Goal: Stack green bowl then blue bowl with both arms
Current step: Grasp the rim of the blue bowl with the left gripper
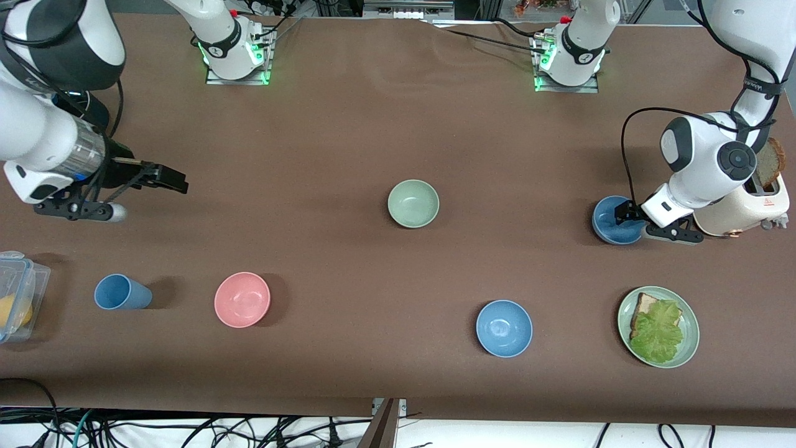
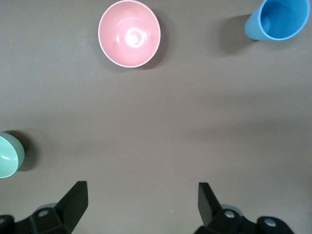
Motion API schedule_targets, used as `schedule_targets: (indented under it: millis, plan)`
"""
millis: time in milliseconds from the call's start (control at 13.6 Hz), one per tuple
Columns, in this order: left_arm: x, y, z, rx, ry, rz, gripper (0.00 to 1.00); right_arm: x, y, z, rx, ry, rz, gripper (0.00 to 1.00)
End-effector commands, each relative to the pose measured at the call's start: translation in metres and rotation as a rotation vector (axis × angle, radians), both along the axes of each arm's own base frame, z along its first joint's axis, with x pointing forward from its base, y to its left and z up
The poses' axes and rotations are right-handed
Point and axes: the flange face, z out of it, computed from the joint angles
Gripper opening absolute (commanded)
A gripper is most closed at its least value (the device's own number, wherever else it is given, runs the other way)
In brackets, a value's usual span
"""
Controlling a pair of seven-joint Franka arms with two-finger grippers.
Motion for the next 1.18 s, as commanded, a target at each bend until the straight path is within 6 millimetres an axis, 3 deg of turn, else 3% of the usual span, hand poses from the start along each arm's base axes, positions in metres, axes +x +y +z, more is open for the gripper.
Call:
schedule_targets:
  millis: [0, 295, 590, 737, 885, 1106]
  plan:
    - [-0.001, 0.007, 0.0, 0.01, 0.0, -0.028, 0.61, -0.021, -0.01, 0.01, -0.013, -0.026, 0.03, 1.0]
    - [-0.002, 0.008, -0.004, 0.008, 0.007, -0.028, 0.0, -0.012, -0.005, 0.001, -0.042, -0.038, 0.046, 1.0]
    - [-0.001, 0.007, -0.005, 0.006, 0.01, -0.033, 0.0, -0.013, -0.006, 0.002, -0.04, -0.034, 0.043, 1.0]
    - [0.001, 0.007, 0.004, 0.009, 0.014, -0.03, 0.0, -0.012, -0.006, 0.003, -0.041, -0.038, 0.04, 1.0]
    - [0.009, 0.001, 0.032, 0.005, 0.07, -0.028, 0.0, -0.011, -0.006, 0.003, -0.04, -0.04, 0.049, 1.0]
    - [0.037, -0.028, 0.096, -0.029, 0.175, -0.021, 0.0, -0.007, -0.007, 0.02, -0.041, -0.073, 0.055, 1.0]
